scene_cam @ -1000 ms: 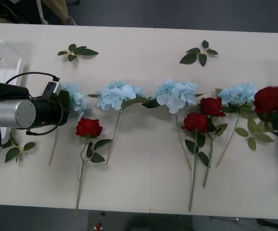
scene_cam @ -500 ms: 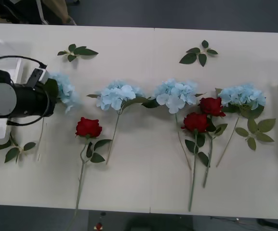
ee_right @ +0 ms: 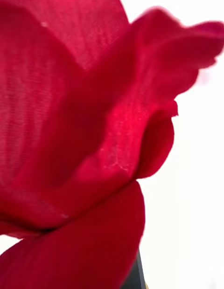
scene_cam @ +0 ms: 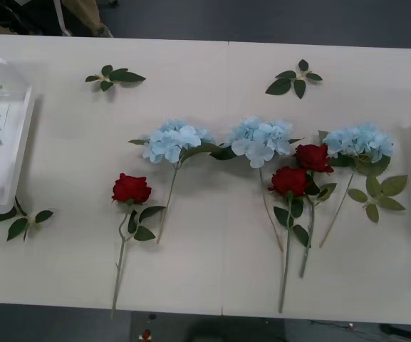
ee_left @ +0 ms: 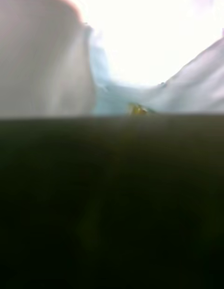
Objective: Put the red flowers into the right box and the blue flowers into the left box
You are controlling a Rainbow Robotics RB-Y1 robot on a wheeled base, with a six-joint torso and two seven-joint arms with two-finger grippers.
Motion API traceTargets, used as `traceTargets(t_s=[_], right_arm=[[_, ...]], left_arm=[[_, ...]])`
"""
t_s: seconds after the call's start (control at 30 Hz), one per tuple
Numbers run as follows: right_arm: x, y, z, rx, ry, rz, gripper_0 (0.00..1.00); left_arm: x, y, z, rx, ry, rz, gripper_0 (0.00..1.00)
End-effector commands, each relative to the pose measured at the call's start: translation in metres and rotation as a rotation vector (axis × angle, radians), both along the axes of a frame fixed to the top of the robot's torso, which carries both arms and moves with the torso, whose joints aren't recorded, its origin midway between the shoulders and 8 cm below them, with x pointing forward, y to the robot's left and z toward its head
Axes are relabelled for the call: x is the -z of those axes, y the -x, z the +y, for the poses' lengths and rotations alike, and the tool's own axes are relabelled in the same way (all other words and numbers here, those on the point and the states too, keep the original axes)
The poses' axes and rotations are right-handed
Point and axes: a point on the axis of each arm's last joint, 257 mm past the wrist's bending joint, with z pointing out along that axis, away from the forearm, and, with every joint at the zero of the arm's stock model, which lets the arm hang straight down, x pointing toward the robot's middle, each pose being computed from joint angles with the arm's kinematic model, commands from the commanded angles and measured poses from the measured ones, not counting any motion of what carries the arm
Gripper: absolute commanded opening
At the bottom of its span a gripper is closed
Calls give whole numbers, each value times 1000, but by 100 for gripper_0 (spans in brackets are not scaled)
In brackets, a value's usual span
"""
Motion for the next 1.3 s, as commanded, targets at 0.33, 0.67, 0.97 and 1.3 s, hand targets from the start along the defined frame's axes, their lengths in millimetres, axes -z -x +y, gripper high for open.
traceTargets(t_s=[0.33, 0.67, 0.97, 1.3], right_arm=[[-19, 8, -44, 11, 63, -42, 79], [-6, 14, 70, -117, -242, 87, 100], [-5, 39, 214, -264, -480, 168, 100], [38, 34, 270, -262, -470, 133, 100]], left_arm=[[25, -2, 139, -191, -138, 10, 0], [47, -17, 158, -181, -132, -43, 98], [36, -37, 108, -28, 26, -78, 100], [4, -27, -9, 144, 312, -53, 100]])
